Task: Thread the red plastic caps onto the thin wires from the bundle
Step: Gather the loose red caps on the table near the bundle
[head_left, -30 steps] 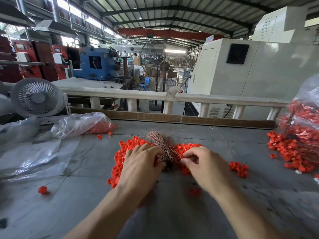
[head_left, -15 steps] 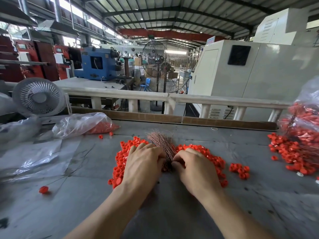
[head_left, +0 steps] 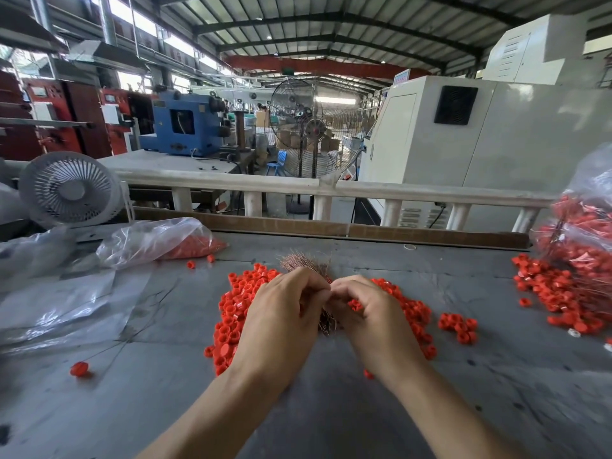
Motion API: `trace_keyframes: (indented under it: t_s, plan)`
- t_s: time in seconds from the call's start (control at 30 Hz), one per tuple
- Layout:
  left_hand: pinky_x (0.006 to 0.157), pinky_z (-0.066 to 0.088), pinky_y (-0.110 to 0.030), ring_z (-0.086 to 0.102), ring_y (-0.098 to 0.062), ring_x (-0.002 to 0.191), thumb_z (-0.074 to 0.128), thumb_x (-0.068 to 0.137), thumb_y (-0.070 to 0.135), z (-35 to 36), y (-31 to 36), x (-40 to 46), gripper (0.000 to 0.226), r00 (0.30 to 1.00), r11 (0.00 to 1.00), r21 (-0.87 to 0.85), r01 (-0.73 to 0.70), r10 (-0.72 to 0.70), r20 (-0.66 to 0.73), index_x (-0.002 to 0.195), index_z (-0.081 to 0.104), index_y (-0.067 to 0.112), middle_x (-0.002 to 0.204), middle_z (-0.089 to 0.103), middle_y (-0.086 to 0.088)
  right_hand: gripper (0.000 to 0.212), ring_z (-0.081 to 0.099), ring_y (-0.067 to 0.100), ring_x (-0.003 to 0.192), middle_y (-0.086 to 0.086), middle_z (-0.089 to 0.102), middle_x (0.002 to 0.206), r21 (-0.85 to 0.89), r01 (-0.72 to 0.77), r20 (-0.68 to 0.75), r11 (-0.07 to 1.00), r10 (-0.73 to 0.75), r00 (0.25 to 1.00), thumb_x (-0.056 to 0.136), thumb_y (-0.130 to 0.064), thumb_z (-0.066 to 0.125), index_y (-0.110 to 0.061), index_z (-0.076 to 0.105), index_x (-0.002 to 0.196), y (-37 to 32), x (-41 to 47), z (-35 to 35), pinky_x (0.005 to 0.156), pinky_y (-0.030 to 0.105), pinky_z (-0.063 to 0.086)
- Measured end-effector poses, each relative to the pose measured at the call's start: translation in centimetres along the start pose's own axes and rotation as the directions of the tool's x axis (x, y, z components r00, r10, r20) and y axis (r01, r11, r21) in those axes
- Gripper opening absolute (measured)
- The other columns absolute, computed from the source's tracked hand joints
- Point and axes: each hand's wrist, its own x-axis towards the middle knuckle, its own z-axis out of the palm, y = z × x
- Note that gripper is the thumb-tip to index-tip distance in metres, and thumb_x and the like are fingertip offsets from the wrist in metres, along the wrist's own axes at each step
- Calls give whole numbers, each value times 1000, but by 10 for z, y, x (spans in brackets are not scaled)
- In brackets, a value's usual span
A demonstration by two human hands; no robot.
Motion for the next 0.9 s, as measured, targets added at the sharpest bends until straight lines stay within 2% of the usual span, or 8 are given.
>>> trace_keyframes:
  t_s: [0.17,0.23,0.3,0.37,0.53,0.67,0.8,0.9]
  plan:
    - [70,45,-15,61,-1,85,72,92,19,-3,-2,0,18,996,999,7,37,-36,-79,86,62,33,86,67,21,2,66,3,105,-14,73,107,97,-27,4,995,26,1000,92,-16,75,-18,75,91,0,-1,-2,91,21,49]
    - [70,43,-11,61,0,85,73,91,18,-4,-2,0,19,992,997,-29,65,-68,-104,86,62,33,89,67,24,5,68,5,100,-17,73,107,140,-49,19,989,47,999,95,-20,73,-25,74,92,-1,-2,-1,87,30,54]
    - [69,42,-8,63,2,84,73,90,15,-5,0,0,20,987,991,-84,101,-110,-114,84,64,32,88,68,25,3,70,14,87,-9,75,97,173,-56,12,983,55,998,94,-29,70,-28,73,93,-2,-3,-1,81,45,58]
    - [68,43,-8,64,1,81,74,90,12,-6,1,0,21,982,981,-146,129,-147,-121,83,66,31,85,69,23,9,68,22,80,-2,74,88,186,-41,7,982,41,999,91,-39,67,-31,70,93,-3,-3,-1,79,49,57]
    - [70,50,-19,66,-6,78,75,90,10,-9,4,4,17,971,944,-285,167,-208,-119,83,70,25,80,72,14,14,69,17,72,-2,72,76,212,-13,-3,977,14,1000,90,-45,62,-32,68,93,-2,-4,-2,65,32,55]
    - [70,52,-21,67,-7,78,75,90,8,-10,4,4,18,965,928,-322,189,-236,-113,83,70,24,79,72,11,8,58,12,59,-3,64,68,208,2,-14,978,1,1000,92,-38,64,-30,67,92,-3,-4,-3,57,37,50]
    - [70,53,-21,68,-10,79,74,91,8,-9,3,3,17,962,911,-363,196,-251,-111,84,70,24,81,73,7,6,53,3,60,-7,62,68,213,14,-27,977,-8,1000,92,-33,64,-29,67,89,-7,-5,-6,58,21,44]
    - [69,53,-23,67,-11,76,73,92,9,-8,3,3,18,958,899,-391,196,-260,-117,83,70,24,79,72,6,6,55,10,63,-2,64,71,210,25,-44,977,-17,999,93,-32,64,-29,67,88,-11,-6,-8,58,23,45]
